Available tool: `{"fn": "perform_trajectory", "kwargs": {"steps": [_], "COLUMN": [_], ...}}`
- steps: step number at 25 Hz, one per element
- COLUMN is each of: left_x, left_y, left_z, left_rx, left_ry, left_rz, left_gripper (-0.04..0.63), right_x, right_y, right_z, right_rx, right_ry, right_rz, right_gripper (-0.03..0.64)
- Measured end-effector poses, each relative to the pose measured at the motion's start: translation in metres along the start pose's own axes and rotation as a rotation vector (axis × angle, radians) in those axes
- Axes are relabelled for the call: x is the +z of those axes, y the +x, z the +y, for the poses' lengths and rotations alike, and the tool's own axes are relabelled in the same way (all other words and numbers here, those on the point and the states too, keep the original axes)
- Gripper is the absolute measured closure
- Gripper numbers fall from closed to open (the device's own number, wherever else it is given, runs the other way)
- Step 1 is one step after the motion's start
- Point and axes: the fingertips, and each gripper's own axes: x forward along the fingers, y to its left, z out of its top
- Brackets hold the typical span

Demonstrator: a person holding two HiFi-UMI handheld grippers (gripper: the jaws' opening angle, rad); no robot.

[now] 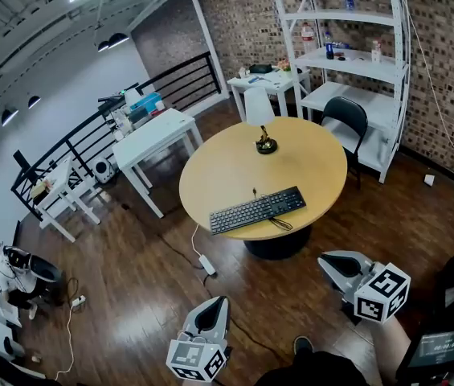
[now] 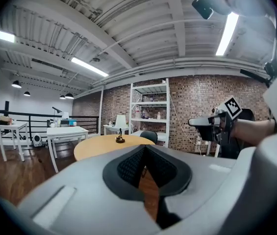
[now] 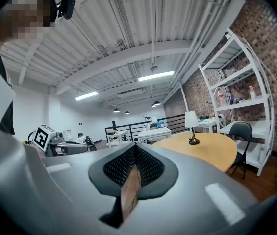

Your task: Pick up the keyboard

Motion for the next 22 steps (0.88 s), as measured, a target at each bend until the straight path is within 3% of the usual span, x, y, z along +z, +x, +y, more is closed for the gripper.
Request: {"fn": "perform_trajectory", "kwargs": {"steps": [6, 12, 22], "left_x": [0.012, 0.014, 0.013], "left_y": [0.05, 0.098, 0.147], "left_z": [0.0, 0.008, 0.019], "left_rx": [-0.023, -0.012, -0.059], "left_ry": [0.022, 0.008, 0.01], "left_rz": [0.001, 0.001, 0.03], "left_gripper": [0.548, 0.548, 0.548], "right_x": [0.011, 0.0, 0.001], "right_y": [0.018, 0.037, 0.071], "right_z": [-0.043, -0.075, -0.095], "right_rx": [0.015, 0.058, 0.087], "right_ry": [-0.007, -0.004, 0.002], "right_rz": [-0.024, 0.022, 0.032], "right_gripper": [0.614, 0.615, 0.614]}}
